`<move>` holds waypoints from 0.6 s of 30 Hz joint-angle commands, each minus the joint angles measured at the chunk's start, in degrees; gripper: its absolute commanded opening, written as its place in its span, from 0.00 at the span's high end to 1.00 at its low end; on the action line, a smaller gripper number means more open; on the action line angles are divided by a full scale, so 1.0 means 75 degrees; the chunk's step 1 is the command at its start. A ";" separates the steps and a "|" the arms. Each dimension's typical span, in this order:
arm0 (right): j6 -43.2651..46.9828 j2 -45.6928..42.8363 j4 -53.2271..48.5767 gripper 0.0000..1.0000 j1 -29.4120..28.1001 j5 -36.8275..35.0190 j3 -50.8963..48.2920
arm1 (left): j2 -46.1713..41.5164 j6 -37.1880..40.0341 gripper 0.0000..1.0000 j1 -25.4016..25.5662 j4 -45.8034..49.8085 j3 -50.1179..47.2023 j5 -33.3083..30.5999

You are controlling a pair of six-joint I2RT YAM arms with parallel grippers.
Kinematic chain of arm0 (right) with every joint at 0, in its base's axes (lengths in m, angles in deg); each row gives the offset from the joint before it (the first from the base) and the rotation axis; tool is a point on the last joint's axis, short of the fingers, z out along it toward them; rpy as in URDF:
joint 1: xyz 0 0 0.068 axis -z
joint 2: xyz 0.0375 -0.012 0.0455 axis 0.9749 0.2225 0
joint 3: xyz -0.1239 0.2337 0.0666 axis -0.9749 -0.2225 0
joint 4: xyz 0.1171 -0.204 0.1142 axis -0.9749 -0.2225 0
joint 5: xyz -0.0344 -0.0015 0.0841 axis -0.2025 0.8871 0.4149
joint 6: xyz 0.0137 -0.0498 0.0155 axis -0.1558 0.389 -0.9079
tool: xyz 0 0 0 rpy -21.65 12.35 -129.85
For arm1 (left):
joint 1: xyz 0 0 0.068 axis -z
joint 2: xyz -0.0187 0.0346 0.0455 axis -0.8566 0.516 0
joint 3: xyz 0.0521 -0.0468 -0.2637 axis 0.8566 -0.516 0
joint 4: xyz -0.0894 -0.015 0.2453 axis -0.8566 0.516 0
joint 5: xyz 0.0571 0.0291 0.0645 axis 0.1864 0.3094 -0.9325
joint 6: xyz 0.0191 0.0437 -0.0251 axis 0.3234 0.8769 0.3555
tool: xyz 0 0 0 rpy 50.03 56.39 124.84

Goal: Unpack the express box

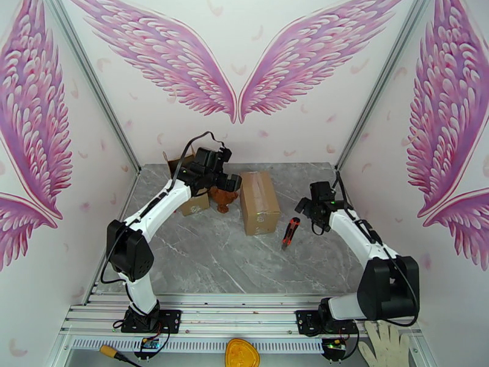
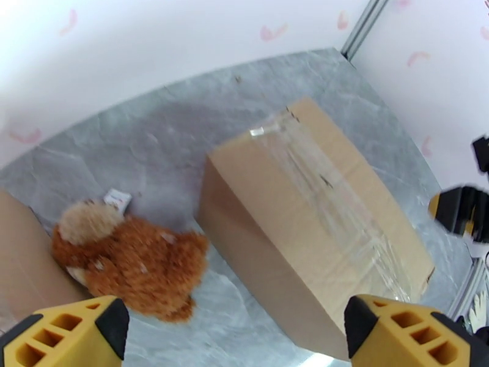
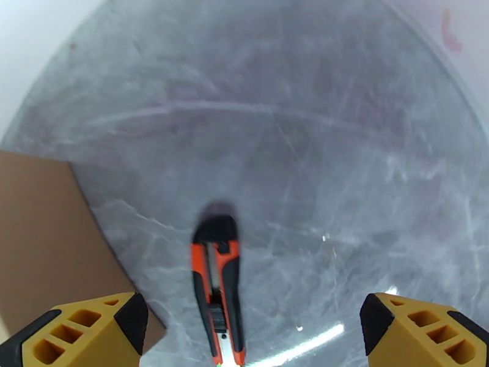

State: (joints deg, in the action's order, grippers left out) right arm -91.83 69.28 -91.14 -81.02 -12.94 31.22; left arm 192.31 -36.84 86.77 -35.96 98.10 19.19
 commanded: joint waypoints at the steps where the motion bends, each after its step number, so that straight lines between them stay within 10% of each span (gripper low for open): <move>1: -0.0676 0.0170 0.0374 0.10 -0.0098 0.0232 -0.0199 | -0.0220 0.0342 0.01 -0.0037 -0.0560 0.0316 -0.0279; 18: -0.1236 0.1839 0.1092 0.28 -0.0737 0.0791 0.0112 | -0.0281 0.0277 0.01 -0.0038 -0.0682 -0.0017 0.0117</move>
State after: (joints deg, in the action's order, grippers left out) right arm -99.26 82.06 -85.30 -86.31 -7.58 30.80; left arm 192.31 -34.98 86.68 -40.20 98.64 19.54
